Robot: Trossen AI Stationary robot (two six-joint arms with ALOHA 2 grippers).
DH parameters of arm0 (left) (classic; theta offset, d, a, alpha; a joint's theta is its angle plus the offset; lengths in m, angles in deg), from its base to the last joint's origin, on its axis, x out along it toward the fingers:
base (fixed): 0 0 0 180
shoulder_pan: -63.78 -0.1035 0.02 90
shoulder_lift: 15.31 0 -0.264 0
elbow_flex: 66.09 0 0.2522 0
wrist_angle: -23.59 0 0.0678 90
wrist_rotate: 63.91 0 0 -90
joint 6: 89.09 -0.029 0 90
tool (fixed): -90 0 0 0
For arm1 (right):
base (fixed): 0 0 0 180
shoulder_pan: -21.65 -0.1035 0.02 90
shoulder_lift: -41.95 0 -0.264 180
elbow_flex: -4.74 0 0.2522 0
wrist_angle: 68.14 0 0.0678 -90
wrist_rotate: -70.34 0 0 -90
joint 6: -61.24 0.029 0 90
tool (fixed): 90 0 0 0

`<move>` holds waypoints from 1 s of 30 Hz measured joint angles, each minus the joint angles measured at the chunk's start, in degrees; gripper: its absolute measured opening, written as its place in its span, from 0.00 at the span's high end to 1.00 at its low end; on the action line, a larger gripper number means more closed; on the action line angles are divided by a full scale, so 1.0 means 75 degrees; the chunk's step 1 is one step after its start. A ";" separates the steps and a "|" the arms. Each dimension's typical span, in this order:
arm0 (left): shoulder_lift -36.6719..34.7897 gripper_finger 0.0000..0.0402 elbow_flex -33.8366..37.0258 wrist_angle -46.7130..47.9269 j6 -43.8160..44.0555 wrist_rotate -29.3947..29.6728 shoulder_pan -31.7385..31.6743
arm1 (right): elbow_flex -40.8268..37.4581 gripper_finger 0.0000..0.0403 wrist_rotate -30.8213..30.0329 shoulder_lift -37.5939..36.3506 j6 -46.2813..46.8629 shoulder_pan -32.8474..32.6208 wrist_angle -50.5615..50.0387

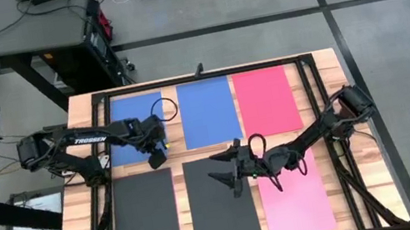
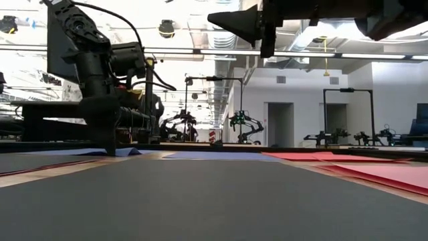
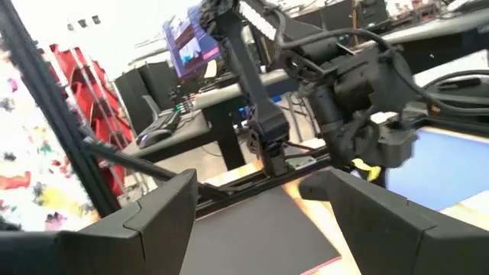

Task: Organize paper
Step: Stack the blue paper on top of the blue paper

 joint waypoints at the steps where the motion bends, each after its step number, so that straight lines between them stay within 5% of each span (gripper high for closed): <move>1: 0.0000 0.39 -0.0104 0.0204 0.0028 -0.0010 0.0022 | 0.0000 0.31 0.0075 0.0000 0.0030 0.0016 0.0000; 16: -0.0039 0.39 -0.0299 0.1727 -0.0084 0.0776 0.0119 | 0.0000 0.31 0.0228 0.0000 0.0012 0.0113 -0.0003; 30: 0.0268 0.39 -0.0093 0.1192 -0.0113 0.0747 0.0200 | 0.0000 0.31 0.0491 0.0000 0.0042 0.0164 0.0019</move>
